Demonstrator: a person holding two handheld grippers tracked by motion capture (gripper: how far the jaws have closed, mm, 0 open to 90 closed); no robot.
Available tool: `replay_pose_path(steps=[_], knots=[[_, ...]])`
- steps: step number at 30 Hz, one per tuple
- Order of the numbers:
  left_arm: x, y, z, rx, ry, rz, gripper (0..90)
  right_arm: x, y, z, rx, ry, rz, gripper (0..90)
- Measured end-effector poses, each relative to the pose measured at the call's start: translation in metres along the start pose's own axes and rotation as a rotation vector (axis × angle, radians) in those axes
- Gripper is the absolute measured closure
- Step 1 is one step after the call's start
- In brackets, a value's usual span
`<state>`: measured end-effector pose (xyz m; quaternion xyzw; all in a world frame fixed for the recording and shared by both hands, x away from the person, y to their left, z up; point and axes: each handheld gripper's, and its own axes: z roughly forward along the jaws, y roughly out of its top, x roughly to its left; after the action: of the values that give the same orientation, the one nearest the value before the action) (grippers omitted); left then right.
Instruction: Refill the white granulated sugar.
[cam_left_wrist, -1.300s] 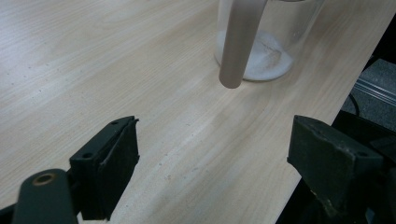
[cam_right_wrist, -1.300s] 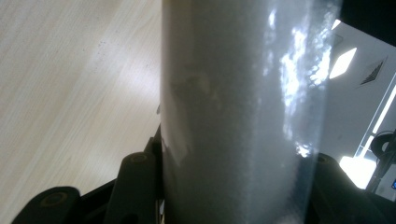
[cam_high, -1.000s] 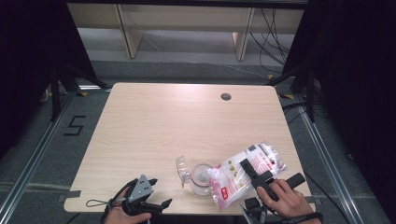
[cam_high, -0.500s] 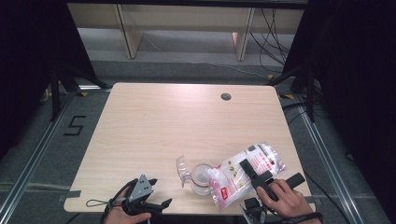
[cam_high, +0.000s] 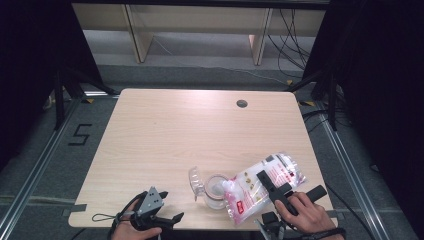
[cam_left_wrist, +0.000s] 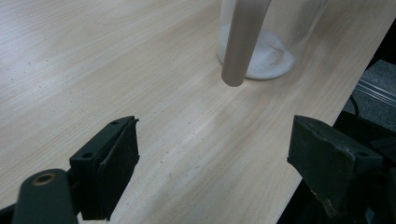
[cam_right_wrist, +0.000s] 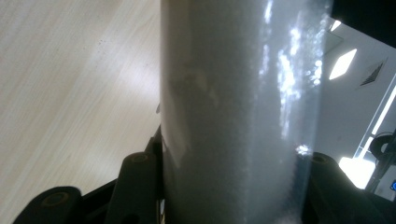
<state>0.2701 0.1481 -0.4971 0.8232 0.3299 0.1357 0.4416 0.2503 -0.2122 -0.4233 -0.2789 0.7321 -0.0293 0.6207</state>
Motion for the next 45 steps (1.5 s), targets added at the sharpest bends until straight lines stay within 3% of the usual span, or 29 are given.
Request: replay_pose_path(steps=[5, 6, 11, 12, 13, 17, 18, 22, 24, 27, 29, 38, 39, 45], knots=[[0.0005, 0.0001, -0.0009, 0.007, -0.002, 0.006, 15.8, -0.0016, 0.0012, 0.0011, -0.018, 0.002, -0.032, 58.2], [0.0005, 0.0001, -0.0008, 0.007, -0.003, 0.006, 15.8, 0.0, 0.0013, 0.0001, -0.008, 0.004, -0.009, 58.2], [-0.0001, 0.0, 0.0001, -0.001, -0.006, -0.003, 15.8, 0.0001, 0.0013, 0.0003, -0.009, 0.001, -0.008, 58.6], [0.0014, 0.0001, -0.0011, 0.019, -0.004, 0.019, 15.8, -0.0002, 0.0012, 0.0006, -0.012, 0.005, -0.01, 58.7], [-0.0005, -0.0003, 0.0004, -0.001, -0.007, -0.009, 15.8, -0.0017, 0.0009, 0.0013, -0.022, 0.005, -0.029, 58.8], [-0.0005, -0.0006, 0.0009, -0.002, -0.004, -0.009, 15.8, -0.0008, 0.0, 0.0011, -0.021, -0.001, -0.024, 59.2], [-0.0005, -0.0006, 0.0009, -0.002, -0.005, -0.01, 15.8, 0.0012, -0.0002, 0.0, -0.006, 0.005, 0.004, 59.2], [0.0003, -0.0001, -0.0006, 0.012, -0.002, 0.0, 15.8, -0.0007, 0.0005, 0.0015, -0.024, 0.005, -0.029, 59.5], [0.0001, -0.0002, -0.0007, 0.012, -0.001, -0.003, 15.8, 0.0012, 0.0011, 0.0004, -0.011, 0.002, -0.005, 59.7], [0.0006, -0.0002, -0.0007, 0.016, 0.004, 0.0, 15.8, 0.0005, 0.0011, 0.0001, -0.012, 0.0, -0.004, 59.9], [0.0006, -0.0002, -0.0008, 0.015, 0.003, -0.001, 15.8, -0.0018, 0.0011, 0.0007, -0.023, 0.0, -0.031, 60.1], [0.0008, 0.0, -0.0011, 0.014, 0.001, -0.002, 15.8, -0.0015, 0.0014, 0.0005, -0.025, 0.002, -0.024, 60.6], [0.0008, 0.0, -0.0011, 0.014, 0.002, -0.002, 15.8, 0.0006, 0.0015, -0.0009, -0.012, 0.002, 0.003, 60.7], [0.0009, 0.0001, -0.0009, 0.009, -0.002, -0.003, 15.8, -0.0001, 0.002, -0.0008, -0.02, -0.011, -0.008, 60.9]])
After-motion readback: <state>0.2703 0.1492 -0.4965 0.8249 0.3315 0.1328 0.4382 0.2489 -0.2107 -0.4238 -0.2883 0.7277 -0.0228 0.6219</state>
